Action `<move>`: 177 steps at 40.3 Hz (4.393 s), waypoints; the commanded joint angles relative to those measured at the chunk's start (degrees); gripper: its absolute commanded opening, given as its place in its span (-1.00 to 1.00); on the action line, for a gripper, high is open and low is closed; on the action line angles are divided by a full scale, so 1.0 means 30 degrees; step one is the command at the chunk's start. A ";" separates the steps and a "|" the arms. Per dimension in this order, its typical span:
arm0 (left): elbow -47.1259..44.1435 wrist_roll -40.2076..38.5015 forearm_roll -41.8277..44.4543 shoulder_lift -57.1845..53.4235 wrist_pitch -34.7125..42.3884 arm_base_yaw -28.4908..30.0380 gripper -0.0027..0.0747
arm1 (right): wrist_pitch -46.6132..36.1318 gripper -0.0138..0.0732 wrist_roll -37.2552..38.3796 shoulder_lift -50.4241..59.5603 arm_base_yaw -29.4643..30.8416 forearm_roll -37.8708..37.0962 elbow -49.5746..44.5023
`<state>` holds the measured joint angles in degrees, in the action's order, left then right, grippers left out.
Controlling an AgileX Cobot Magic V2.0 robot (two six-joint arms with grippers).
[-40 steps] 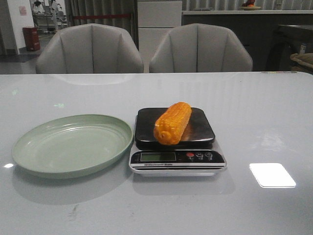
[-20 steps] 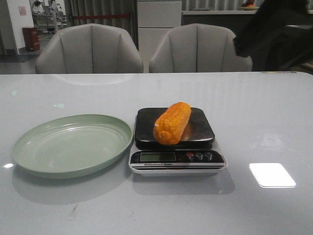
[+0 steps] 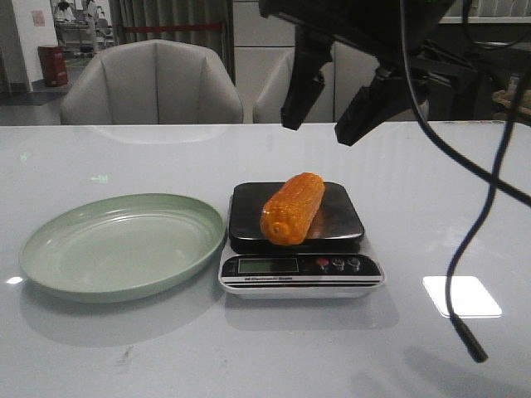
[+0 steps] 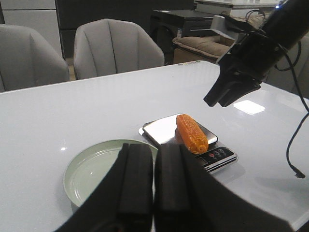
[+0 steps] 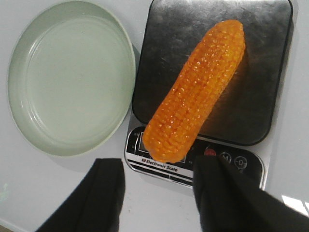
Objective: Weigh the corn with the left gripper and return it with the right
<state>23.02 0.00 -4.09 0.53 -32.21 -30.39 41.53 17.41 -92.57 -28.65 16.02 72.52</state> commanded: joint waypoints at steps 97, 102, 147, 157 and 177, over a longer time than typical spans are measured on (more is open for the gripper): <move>0.0479 0.0000 -0.0099 0.0246 0.1285 0.0053 -0.59 | -0.1951 0.45 0.7026 -0.9972 -0.6499 -0.3412 1.0681; 0.0479 0.0000 -0.0099 0.0246 0.1285 0.0053 -0.59 | -0.2131 0.67 0.7026 -0.9994 -0.6499 -0.3412 1.0681; 0.0479 0.0000 -0.0099 0.0246 0.1322 0.0053 -0.59 | 0.5455 0.69 -0.9079 0.2633 0.2621 0.0165 0.2666; 0.0479 0.0000 -0.0099 0.0246 0.1322 0.0053 -0.59 | 0.1899 0.69 -0.9674 0.7400 0.3749 0.0298 -0.3033; 0.0479 0.0000 -0.0099 0.0246 0.1350 0.0053 -0.59 | -0.5676 0.69 -1.0327 1.8826 0.3749 0.0281 -1.3438</move>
<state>23.02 0.00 -4.09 0.53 -32.64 -30.39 32.10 -12.63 -42.42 -17.74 16.08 35.29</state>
